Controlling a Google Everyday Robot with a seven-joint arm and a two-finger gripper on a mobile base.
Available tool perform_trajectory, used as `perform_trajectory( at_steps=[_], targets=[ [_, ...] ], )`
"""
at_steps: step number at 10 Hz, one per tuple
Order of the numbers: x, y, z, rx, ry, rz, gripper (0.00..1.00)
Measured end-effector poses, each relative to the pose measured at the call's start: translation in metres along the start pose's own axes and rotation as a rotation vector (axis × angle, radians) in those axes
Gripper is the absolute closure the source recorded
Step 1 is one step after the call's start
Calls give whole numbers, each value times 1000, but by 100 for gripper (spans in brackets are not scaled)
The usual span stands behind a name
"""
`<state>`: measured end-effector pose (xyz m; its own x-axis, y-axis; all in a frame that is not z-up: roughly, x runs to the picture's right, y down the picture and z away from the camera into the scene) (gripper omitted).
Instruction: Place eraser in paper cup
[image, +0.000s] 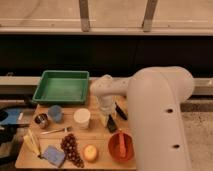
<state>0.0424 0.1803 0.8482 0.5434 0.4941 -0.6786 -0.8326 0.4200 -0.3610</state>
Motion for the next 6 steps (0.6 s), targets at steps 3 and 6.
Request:
perform_trajectory(
  at_steps=[3,6],
  targets=[
    [11,-15,-55,-7,-201,15,100],
    [18,-30,-124,-11,-405,25,100]
  ],
)
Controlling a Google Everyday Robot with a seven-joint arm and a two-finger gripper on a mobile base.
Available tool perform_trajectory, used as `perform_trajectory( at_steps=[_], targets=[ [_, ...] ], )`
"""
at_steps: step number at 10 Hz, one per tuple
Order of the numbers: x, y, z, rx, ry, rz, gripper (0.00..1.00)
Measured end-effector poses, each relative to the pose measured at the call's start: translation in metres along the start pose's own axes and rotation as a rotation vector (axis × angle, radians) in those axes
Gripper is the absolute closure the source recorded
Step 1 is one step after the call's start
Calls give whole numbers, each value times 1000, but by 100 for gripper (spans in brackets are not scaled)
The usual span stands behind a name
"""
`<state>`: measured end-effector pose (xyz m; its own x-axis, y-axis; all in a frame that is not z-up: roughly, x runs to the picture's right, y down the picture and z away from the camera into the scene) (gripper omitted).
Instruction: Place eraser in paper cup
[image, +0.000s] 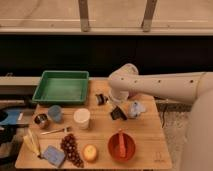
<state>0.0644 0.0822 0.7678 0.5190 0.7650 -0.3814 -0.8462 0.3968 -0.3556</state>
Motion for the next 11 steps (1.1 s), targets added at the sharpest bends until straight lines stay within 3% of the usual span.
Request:
perform_trajectory(
  at_steps=[2,4,11],
  targets=[
    [-22,-4,-25,-2,-91,-16,100],
    [-41,7,-36,-7,-128,-53,100],
    [-60,99,-35,-18,-149,-270,100]
  ],
)
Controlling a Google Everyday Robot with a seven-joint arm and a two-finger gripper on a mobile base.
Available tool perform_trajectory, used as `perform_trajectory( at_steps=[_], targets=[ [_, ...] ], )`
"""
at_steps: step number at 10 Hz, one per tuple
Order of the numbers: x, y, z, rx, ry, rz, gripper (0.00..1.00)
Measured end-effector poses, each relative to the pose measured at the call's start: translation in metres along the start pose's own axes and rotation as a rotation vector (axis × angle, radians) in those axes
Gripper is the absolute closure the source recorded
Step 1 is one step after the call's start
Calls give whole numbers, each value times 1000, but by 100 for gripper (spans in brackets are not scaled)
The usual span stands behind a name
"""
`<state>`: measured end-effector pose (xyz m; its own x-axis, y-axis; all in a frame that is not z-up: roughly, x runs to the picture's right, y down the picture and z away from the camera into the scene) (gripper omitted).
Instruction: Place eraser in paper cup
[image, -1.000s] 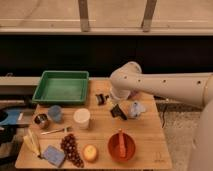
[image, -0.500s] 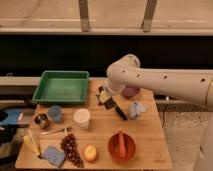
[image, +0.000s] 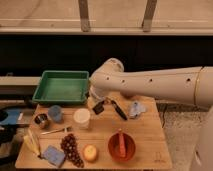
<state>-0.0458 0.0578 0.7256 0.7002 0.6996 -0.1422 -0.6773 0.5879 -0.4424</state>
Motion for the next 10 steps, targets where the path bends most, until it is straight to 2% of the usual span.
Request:
perform_trajectory(
  at_steps=[2,5,8,10],
  targets=[
    [-13,17,1,-5,-7,-50,100],
    [-38,37,10,-33,-6,-126,100],
    [-45,47,23,-69,15,-156,100],
    [-45,48,31,-93,14,-161,100]
  ],
)
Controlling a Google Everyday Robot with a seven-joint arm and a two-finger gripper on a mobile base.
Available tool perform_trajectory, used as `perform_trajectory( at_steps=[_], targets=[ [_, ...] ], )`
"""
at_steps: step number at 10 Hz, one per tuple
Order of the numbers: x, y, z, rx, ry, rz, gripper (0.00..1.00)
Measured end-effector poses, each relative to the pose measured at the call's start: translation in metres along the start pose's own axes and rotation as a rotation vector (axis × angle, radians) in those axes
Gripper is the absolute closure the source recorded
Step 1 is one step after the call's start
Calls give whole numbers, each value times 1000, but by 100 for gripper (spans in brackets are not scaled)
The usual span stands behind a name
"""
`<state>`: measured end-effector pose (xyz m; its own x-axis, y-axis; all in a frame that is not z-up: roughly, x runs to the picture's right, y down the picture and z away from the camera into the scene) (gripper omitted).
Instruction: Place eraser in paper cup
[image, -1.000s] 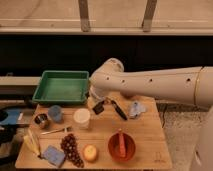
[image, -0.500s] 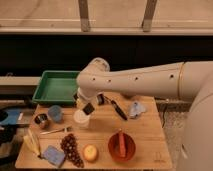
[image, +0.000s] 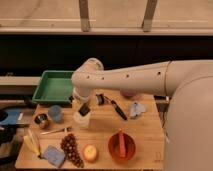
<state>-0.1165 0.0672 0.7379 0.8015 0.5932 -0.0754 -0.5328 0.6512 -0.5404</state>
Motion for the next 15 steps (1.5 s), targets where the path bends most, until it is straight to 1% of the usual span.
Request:
perform_trajectory(
  at_steps=[1,2,5,6,7,8,10,11,14,15],
  targets=[
    [1,-2,7,-28,-16,1,100],
    [2,-4,10,-40,-23,2,100],
    [-3,-6,22,-91,-51,-8,99],
    [-4,-6,27,-106,-53,-14,93],
    [-5,-4,32,-120,-52,-20,84],
    [-5,-3,38,-137,-46,-24,79],
    [-1,-1,49,-164,-33,-26,77],
    [2,1,53,-178,-26,-26,68],
    [5,4,60,-203,-20,-23,38],
    [5,4,60,-209,-21,-20,33]
  ],
)
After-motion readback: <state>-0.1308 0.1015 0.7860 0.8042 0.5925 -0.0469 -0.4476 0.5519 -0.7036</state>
